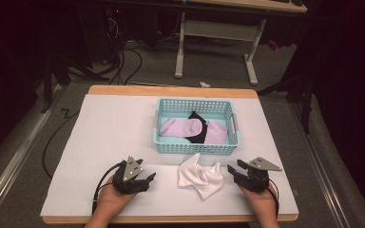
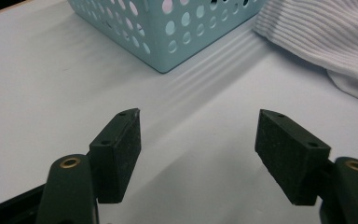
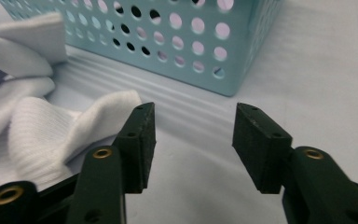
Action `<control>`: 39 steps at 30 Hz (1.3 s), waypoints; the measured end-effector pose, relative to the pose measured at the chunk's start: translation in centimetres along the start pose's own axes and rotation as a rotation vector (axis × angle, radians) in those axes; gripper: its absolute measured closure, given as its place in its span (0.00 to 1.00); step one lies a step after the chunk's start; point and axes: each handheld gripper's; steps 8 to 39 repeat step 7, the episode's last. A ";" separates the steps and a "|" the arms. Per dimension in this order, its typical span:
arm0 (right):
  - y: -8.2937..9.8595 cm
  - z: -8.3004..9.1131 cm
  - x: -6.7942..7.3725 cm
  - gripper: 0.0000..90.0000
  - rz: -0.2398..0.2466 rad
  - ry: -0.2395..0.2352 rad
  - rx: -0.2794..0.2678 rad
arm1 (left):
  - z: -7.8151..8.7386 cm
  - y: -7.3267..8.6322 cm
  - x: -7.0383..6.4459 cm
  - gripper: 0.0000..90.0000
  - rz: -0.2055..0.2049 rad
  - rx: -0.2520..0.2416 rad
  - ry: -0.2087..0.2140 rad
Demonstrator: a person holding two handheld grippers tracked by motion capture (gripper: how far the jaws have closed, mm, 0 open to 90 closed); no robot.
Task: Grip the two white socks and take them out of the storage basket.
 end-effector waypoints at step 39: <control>0.2 0.3 0.0 0.55 -0.005 0.002 -0.035 | -0.1 0.1 0.0 0.36 -0.004 -0.006 -0.008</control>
Point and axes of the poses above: each handheld gripper's, and its own axes: z roughly backward along the jaws, y roughly out of its underside, x roughly to its left, and after that the axes turned 12 degrees about z, right-handed
